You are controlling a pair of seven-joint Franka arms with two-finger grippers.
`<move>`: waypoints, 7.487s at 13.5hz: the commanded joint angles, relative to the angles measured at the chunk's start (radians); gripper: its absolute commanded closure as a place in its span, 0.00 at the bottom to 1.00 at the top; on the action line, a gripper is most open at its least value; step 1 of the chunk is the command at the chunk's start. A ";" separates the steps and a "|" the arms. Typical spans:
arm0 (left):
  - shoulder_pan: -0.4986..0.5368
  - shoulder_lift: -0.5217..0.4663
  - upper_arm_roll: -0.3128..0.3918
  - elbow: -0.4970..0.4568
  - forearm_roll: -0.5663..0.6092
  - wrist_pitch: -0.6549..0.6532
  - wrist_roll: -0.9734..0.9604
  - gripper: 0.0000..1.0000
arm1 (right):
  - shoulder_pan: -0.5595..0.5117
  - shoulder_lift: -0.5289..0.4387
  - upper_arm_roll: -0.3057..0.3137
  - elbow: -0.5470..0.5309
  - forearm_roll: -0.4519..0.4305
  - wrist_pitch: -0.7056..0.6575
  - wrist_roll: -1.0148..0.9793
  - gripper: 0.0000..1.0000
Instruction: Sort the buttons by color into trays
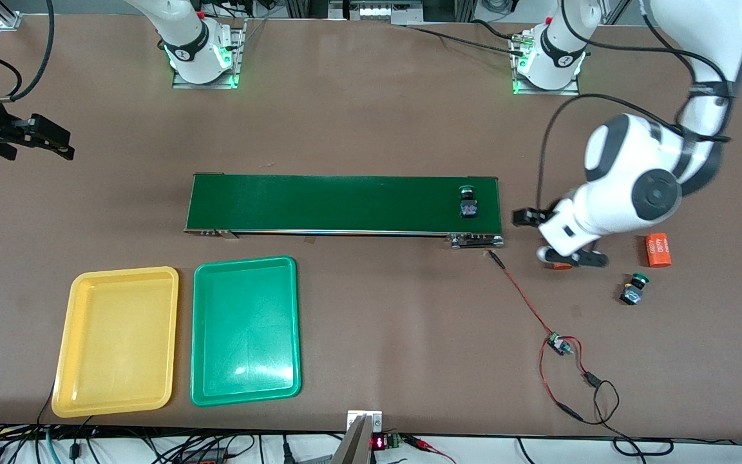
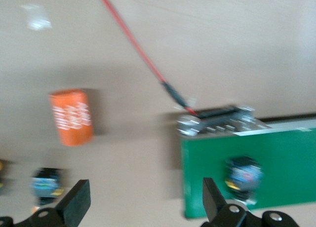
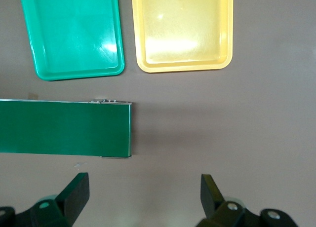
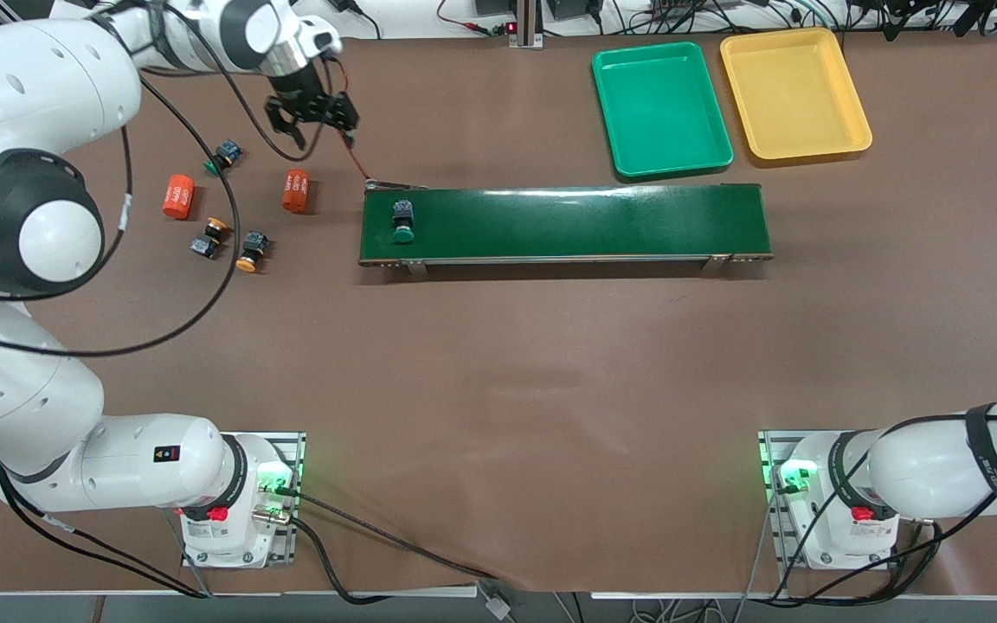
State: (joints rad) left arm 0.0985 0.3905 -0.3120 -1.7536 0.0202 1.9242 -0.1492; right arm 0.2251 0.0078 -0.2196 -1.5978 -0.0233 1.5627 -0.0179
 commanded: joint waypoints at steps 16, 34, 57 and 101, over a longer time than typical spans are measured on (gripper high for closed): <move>0.099 0.300 -0.010 0.049 0.251 0.104 0.083 0.58 | -0.004 -0.006 0.003 -0.013 -0.001 0.054 0.001 0.00; 0.087 0.182 -0.320 0.169 0.253 -0.211 0.855 0.83 | -0.006 0.003 0.003 -0.011 0.002 0.065 0.012 0.00; 0.081 0.130 -0.357 -0.009 0.287 -0.049 0.845 0.00 | -0.006 0.026 0.003 -0.007 0.003 0.101 0.013 0.00; 0.308 0.418 -0.516 0.326 0.466 -0.275 -0.201 0.88 | 0.612 0.566 0.034 0.018 0.129 0.502 0.641 0.00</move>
State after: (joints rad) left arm 0.3949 0.8120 -0.7646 -1.3924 0.4858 1.6690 -0.2044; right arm 0.8234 0.5381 -0.1754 -1.5944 0.0998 2.0341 0.5955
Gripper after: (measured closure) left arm 0.581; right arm 0.000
